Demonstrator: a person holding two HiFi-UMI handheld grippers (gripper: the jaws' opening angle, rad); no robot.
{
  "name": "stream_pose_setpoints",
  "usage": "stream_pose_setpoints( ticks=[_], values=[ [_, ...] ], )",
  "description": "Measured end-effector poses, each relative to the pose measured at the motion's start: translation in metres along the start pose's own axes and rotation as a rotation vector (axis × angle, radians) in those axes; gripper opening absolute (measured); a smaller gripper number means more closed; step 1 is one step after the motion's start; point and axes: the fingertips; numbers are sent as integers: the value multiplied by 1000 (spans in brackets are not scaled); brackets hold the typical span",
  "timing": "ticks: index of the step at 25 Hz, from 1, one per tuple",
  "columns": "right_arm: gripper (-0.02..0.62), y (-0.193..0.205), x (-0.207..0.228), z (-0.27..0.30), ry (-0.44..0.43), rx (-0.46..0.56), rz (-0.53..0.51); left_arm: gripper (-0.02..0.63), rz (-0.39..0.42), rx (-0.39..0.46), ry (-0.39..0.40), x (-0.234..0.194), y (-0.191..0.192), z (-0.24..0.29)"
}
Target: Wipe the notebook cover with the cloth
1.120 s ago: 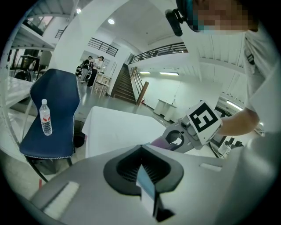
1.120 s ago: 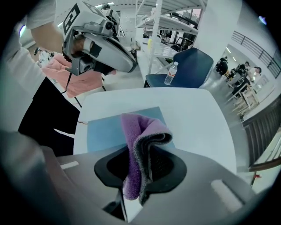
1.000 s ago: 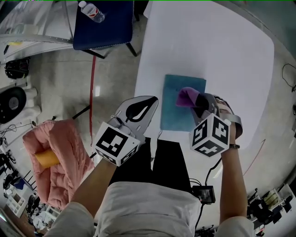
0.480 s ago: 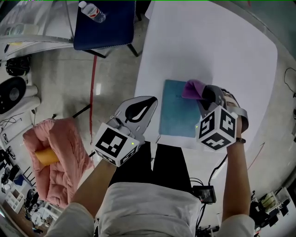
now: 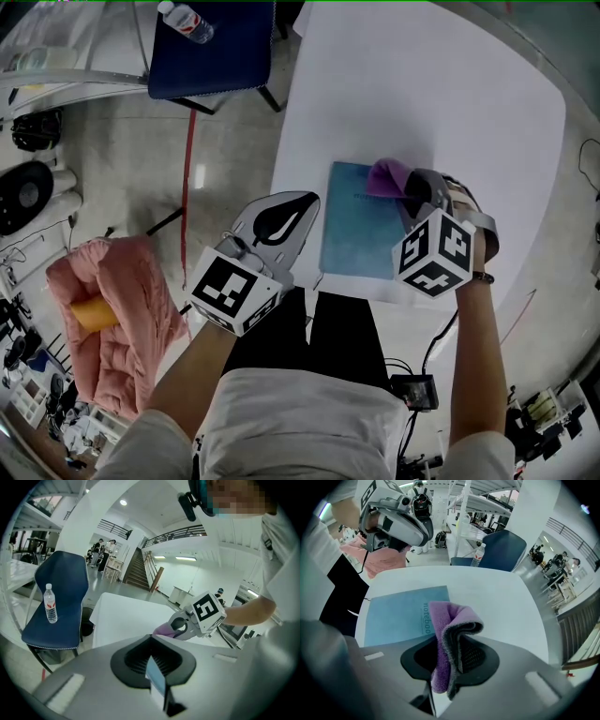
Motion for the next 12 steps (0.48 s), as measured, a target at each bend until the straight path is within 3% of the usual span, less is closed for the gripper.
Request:
stream_pose_setpoints(
  ticks=[12],
  values=[
    [110,-1,-13,2,-27,6,40,0,7,-11,20,8,6,4]
  ],
)
Point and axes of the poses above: the fingertips, and each gripper's own axes: z forward along the fingers, x to its right, y out of its underside, and after that the axes turned 5 degrees about -z, right-handed
